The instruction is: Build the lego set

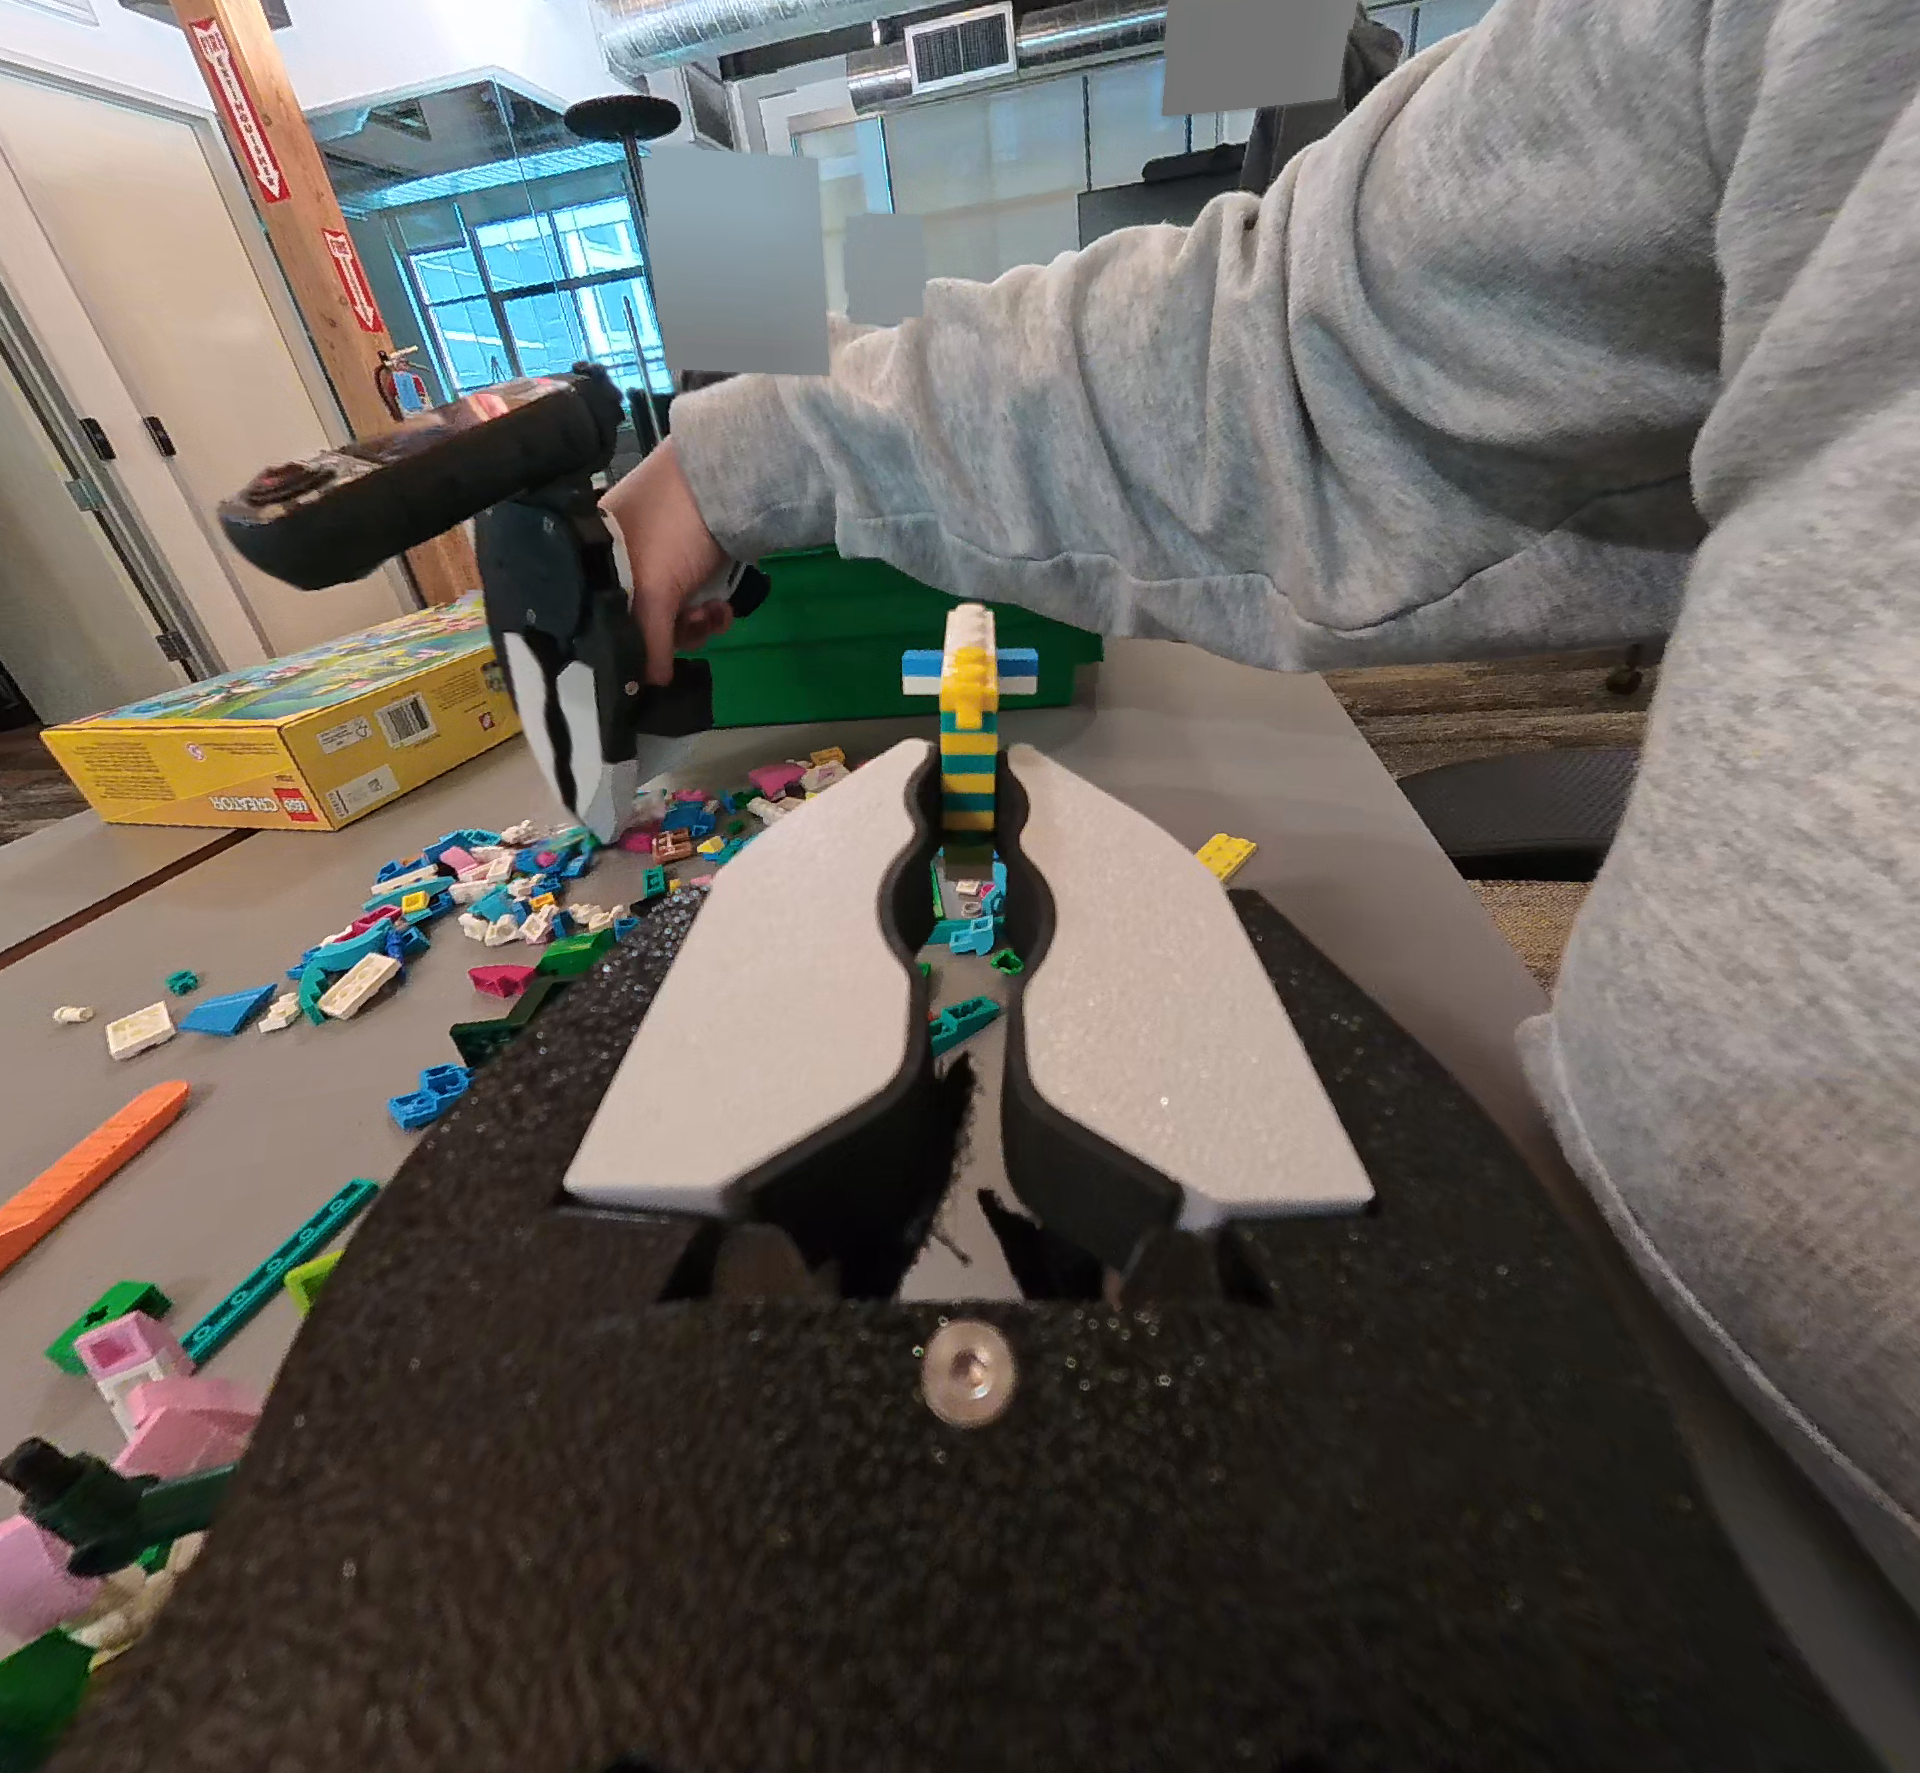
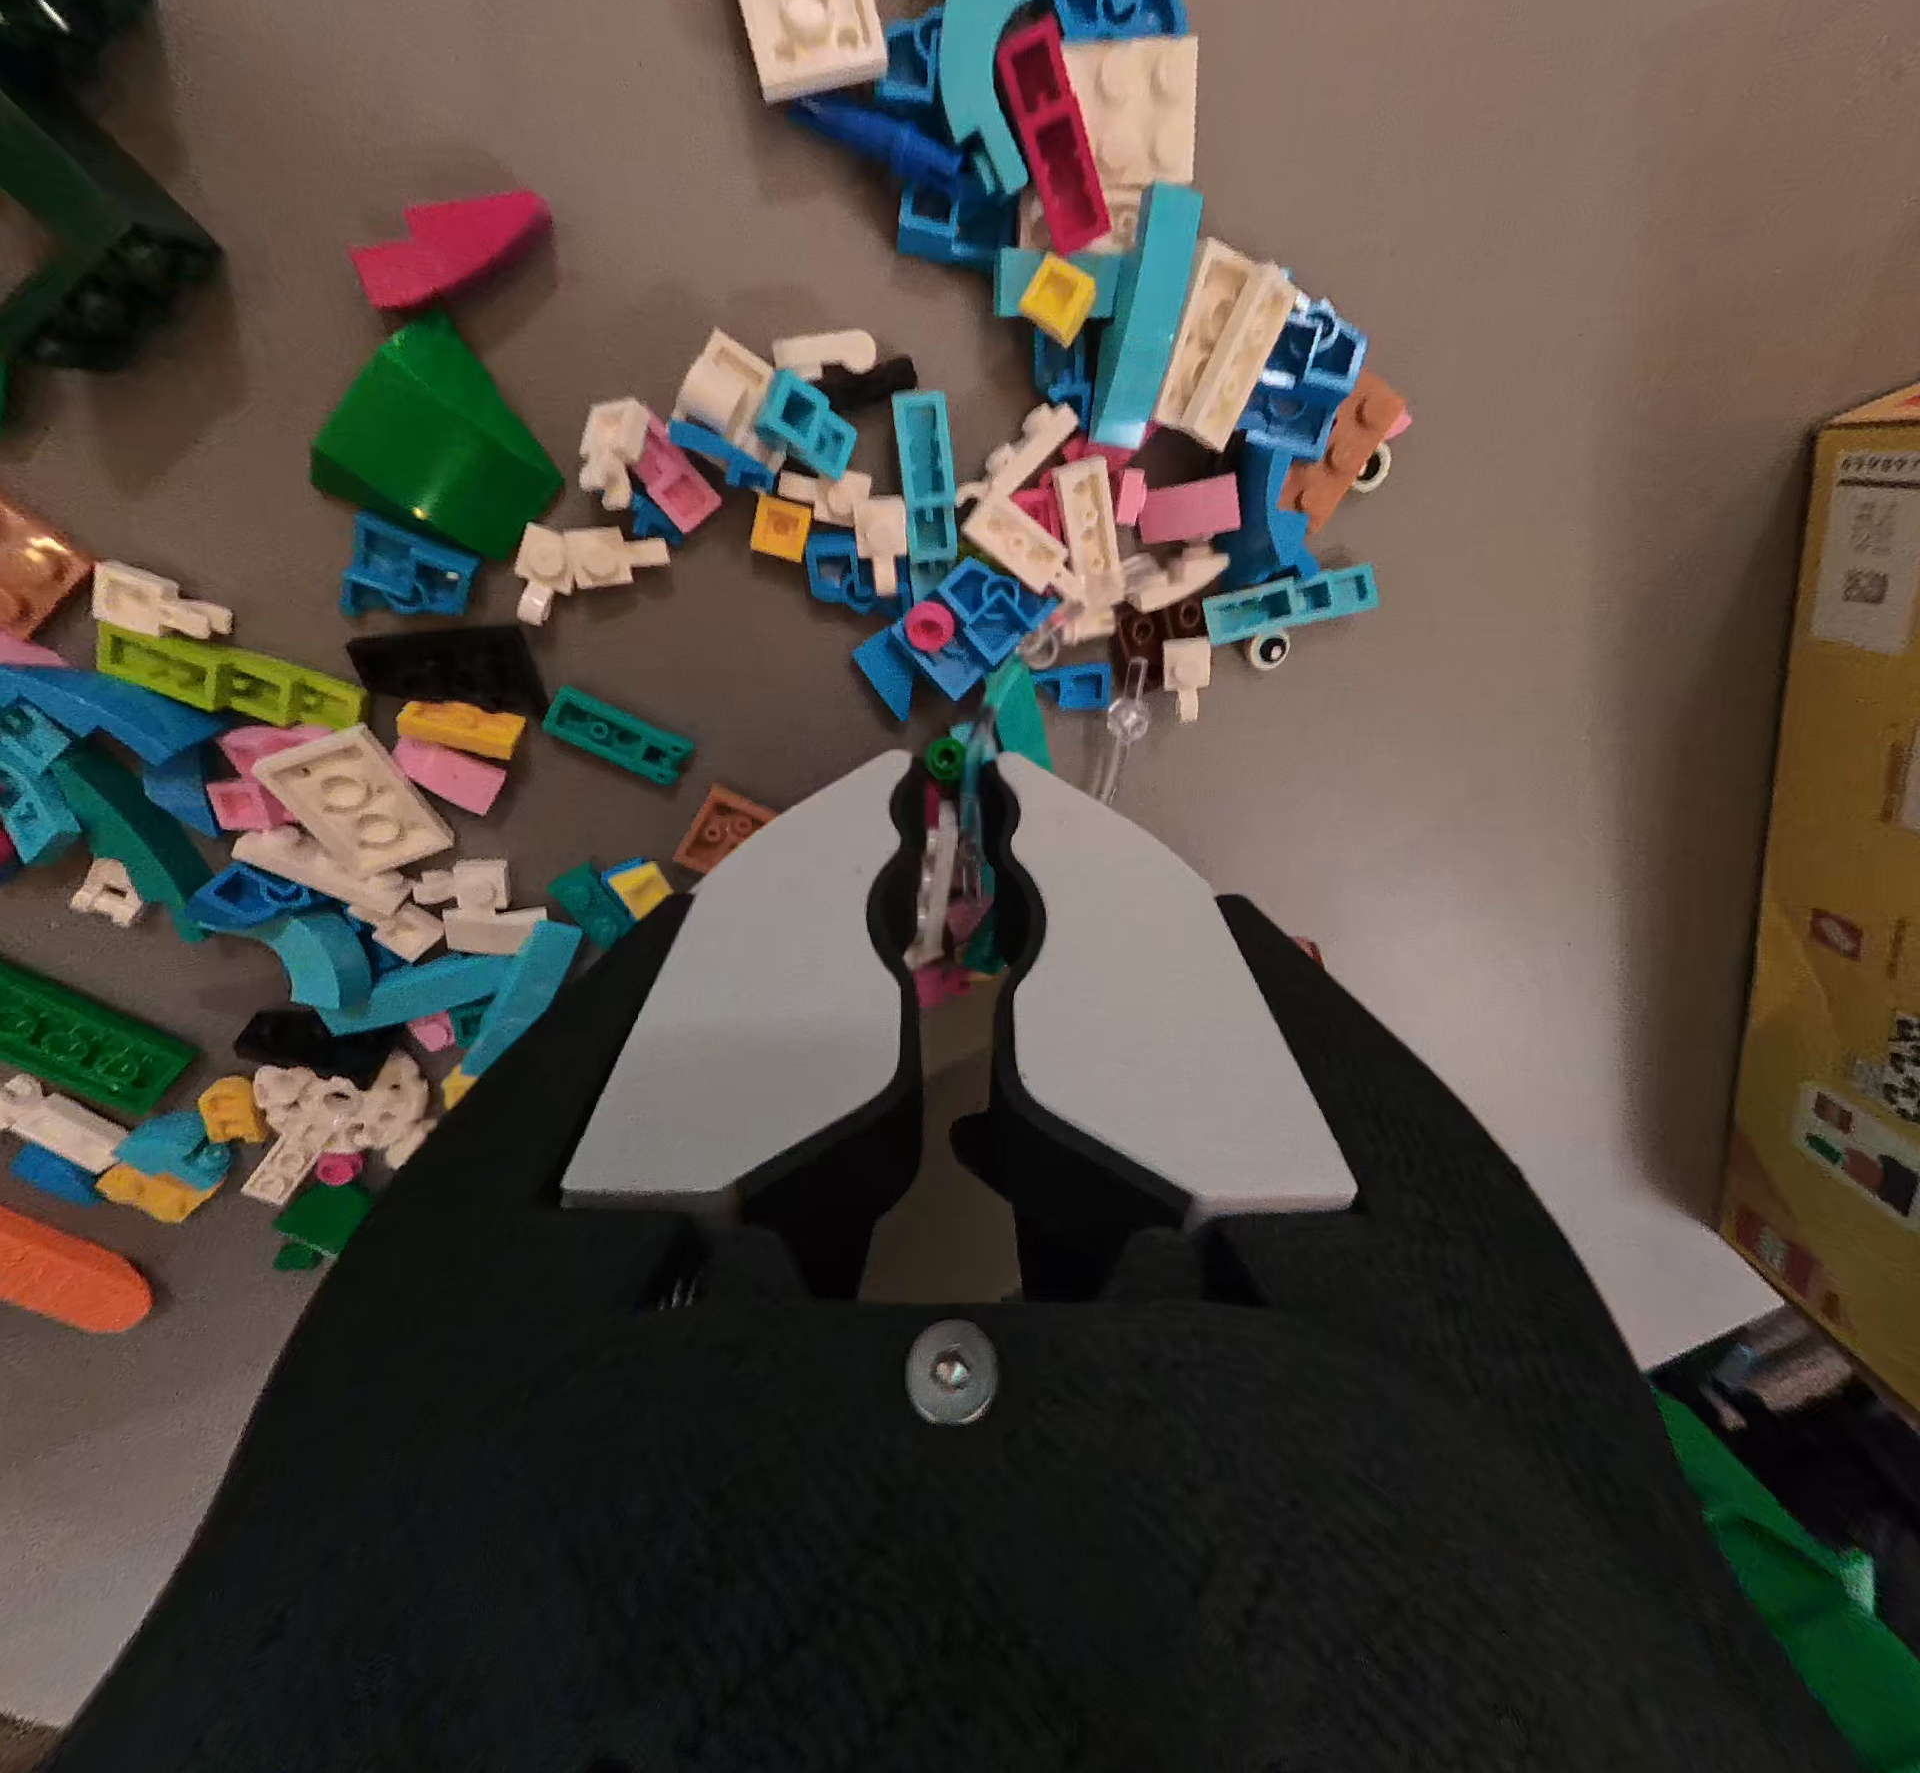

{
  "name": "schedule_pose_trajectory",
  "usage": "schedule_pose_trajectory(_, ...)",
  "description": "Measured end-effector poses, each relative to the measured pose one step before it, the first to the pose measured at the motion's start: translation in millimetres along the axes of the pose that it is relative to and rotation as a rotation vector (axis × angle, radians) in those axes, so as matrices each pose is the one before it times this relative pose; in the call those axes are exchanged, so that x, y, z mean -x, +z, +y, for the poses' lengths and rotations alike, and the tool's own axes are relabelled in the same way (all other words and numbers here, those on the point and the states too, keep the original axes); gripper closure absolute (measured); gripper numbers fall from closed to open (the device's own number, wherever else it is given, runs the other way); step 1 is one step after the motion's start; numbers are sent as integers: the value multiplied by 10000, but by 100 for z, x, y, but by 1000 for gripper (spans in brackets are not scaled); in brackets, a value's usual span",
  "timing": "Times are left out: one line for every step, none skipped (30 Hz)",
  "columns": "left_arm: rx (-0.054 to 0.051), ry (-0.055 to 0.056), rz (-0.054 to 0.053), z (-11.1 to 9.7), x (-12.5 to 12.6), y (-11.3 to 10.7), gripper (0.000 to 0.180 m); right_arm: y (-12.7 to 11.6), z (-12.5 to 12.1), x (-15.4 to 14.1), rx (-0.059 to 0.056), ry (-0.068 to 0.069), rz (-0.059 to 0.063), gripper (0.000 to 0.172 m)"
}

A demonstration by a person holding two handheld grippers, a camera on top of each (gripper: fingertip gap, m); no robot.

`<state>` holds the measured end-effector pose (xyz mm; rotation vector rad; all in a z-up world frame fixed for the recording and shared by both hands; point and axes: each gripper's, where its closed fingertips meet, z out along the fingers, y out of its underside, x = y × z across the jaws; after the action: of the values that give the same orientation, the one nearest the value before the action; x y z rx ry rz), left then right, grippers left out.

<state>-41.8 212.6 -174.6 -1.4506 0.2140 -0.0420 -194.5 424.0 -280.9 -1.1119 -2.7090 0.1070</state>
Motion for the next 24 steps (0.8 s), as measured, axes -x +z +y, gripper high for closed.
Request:
schedule_pose_trajectory(1,-4,1,-7,6,-2,172,-43,409,30,124,43,-56,165)
schedule_pose_trajectory(5,-2,2,8,-2,6,172,-64,443,51,135,45,-57,166)
schedule_pose_trajectory(1,0,3,1,-4,0,172,-93,450,106,149,50,-84,167)
schedule_pose_trajectory(-2,0,-1,-3,1,1,172,-103,436,285,155,32,-185,167)
schedule_pose_trajectory(2,1,0,2,0,-1,172,-107,424,422,172,5,-267,165)
schedule_pose_trajectory(5,-1,4,8,-4,6,172,-138,182,199,42,-8,-106,159)
schedule_pose_trajectory(2,2,2,2,-1,-1,172,-179,-162,-85,-137,-11,78,156)
schedule_pose_trajectory(-3,3,-1,-3,3,2,172,-214,-462,-122,-293,-1,94,155)
schedule_pose_trajectory(3,4,4,3,-12,-1,172,-191,-751,-118,-421,41,82,154)
schedule_pose_trajectory(3,6,3,3,-10,-1,172,-114,-873,-32,-449,58,39,154)
schedule_pose_trajectory(-1,5,1,-2,-8,2,172,-7,-844,45,-402,-27,13,153)
schedule_pose_trajectory(-2,4,1,-5,-10,-7,172,92,-715,-75,-313,-134,126,152)
schedule_pose_trajectory(-3,3,2,6,-2,1,172,174,-485,-140,-155,-185,180,152)
schedule_pose_trajectory(-3,3,1,-6,-11,-6,172,233,-325,-87,-50,-180,132,152)
schedule_pose_trajectory(0,3,3,-1,-12,2,172,252,-223,62,-5,-162,23,153)
schedule_pose_trajectory(2,1,2,2,-3,-1,172,227,-124,220,27,-127,-101,153)
schedule_pose_trajectory(-1,2,2,-3,-11,3,172,185,-15,285,68,-59,-181,153)
schedule_pose_trajectory(-4,-1,-1,-5,0,3,172,133,87,303,115,23,-229,153)
schedule_pose_trajectory(0,-5,2,1,3,-2,172,97,175,253,131,59,-205,153)
schedule_pose_trajectory(3,-5,0,4,-3,-2,172,68,251,105,134,51,-112,153)
schedule_pose_trajectory(0,-4,-1,-8,1,11,172,38,301,68,122,44,-71,153)
schedule_pose_trajectory(1,0,0,11,-1,-2,172,-41,189,46,34,59,-51,153)
schedule_pose_trajectory(0,1,0,-1,-8,2,172,-108,184,93,27,85,-83,152)
schedule_pose_trajectory(1,2,2,0,-11,1,172,-100,309,172,102,97,-121,153)
